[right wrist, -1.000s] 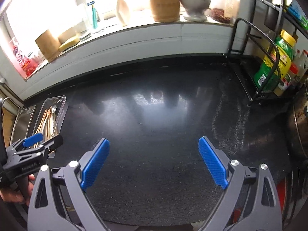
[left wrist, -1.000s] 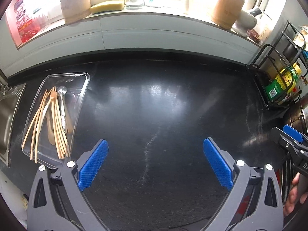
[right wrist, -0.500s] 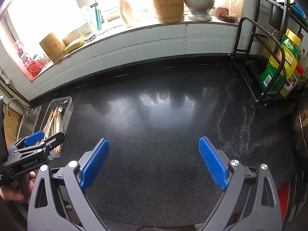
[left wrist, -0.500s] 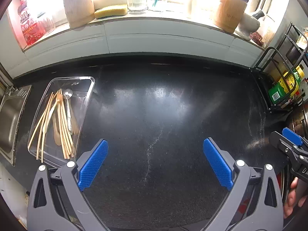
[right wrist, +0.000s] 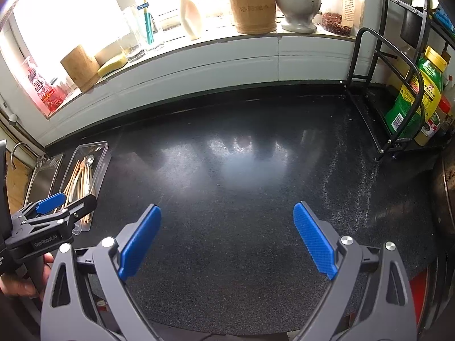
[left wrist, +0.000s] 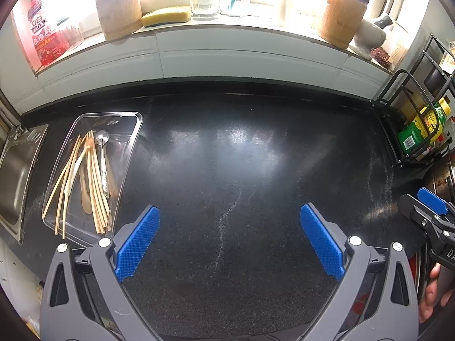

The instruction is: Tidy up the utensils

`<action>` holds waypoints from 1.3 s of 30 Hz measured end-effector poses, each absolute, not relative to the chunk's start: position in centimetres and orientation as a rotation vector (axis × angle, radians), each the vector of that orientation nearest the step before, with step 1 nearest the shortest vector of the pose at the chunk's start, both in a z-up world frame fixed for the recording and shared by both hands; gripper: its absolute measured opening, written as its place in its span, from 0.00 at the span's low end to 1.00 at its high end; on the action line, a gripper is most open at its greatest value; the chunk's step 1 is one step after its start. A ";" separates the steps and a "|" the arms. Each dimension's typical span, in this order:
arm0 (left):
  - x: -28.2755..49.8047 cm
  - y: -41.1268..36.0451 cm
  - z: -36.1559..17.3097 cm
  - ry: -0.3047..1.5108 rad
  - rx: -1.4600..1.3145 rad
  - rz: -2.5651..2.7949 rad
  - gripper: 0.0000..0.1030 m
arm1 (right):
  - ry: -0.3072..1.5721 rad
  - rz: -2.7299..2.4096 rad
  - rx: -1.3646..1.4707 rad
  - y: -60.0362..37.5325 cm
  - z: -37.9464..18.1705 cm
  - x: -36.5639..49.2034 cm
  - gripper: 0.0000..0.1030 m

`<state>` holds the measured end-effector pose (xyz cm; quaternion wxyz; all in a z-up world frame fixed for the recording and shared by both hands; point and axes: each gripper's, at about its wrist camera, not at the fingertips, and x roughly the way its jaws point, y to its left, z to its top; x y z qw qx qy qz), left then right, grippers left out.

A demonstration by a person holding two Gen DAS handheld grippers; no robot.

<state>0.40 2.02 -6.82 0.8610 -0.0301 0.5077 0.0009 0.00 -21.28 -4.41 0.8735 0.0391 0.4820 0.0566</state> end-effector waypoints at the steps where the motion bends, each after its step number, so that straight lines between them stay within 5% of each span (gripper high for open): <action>1: 0.4 2.0 -6.8 1.067 -0.063 0.002 0.94 | 1.007 0.119 0.081 -21.3 -4.4 0.0 0.88; 39: 0.7 2.3 -6.7 1.052 -0.090 0.001 0.94 | 1.012 0.141 0.064 -20.9 -4.4 0.9 0.88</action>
